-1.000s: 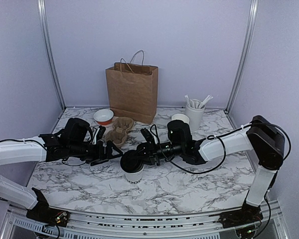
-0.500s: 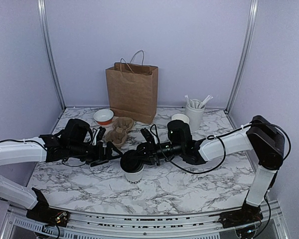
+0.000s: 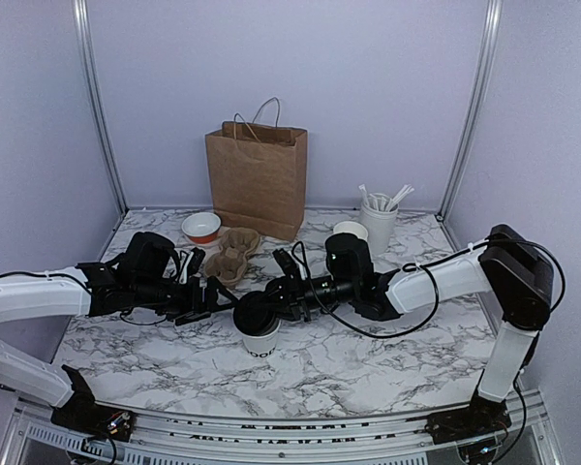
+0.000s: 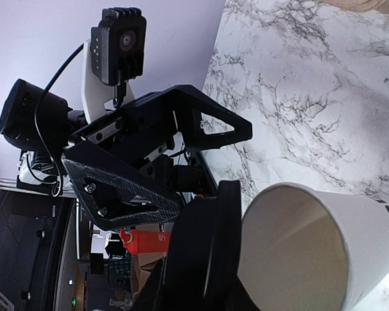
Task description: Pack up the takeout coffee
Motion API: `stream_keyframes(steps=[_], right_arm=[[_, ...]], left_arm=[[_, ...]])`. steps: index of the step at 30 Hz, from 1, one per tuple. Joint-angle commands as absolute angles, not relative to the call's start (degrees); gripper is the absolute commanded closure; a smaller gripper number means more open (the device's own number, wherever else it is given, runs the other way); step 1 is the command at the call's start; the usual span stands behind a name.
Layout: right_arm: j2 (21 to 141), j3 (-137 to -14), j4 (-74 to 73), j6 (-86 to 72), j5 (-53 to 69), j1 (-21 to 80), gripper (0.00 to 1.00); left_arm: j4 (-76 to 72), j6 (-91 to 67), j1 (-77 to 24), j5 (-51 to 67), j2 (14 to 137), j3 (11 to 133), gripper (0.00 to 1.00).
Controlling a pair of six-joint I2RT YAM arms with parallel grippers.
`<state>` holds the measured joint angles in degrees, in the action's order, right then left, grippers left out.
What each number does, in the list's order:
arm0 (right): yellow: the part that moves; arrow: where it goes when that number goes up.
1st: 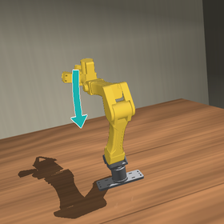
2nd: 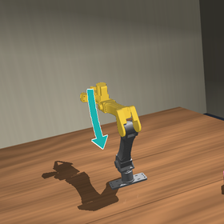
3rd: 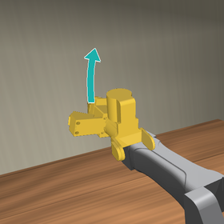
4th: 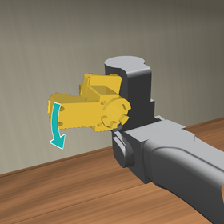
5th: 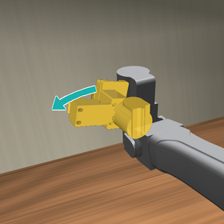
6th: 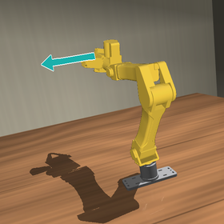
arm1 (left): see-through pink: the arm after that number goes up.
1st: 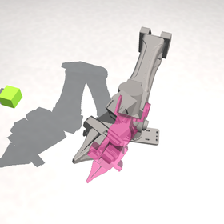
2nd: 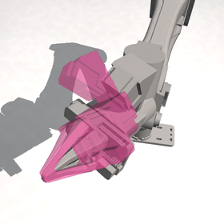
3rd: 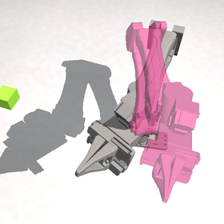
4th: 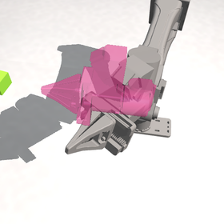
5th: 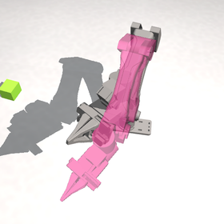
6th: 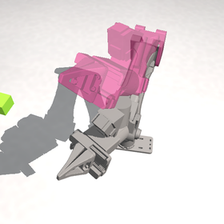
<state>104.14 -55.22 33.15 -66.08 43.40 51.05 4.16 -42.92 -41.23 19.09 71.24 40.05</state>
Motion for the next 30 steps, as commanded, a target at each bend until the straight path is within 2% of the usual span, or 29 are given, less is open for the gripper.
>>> stream_keyframes(steps=[1,30], right_arm=[[104.2,-56.2,35.0,-66.5,43.7,51.2,0.83],[105.2,-55.6,36.6,-68.0,43.3,50.9,0.83]], left_arm=[[3.3,-43.1,-41.1,19.8,71.2,39.2,0.01],[3.5,-43.1,-41.1,19.7,70.5,38.4,0.02]])
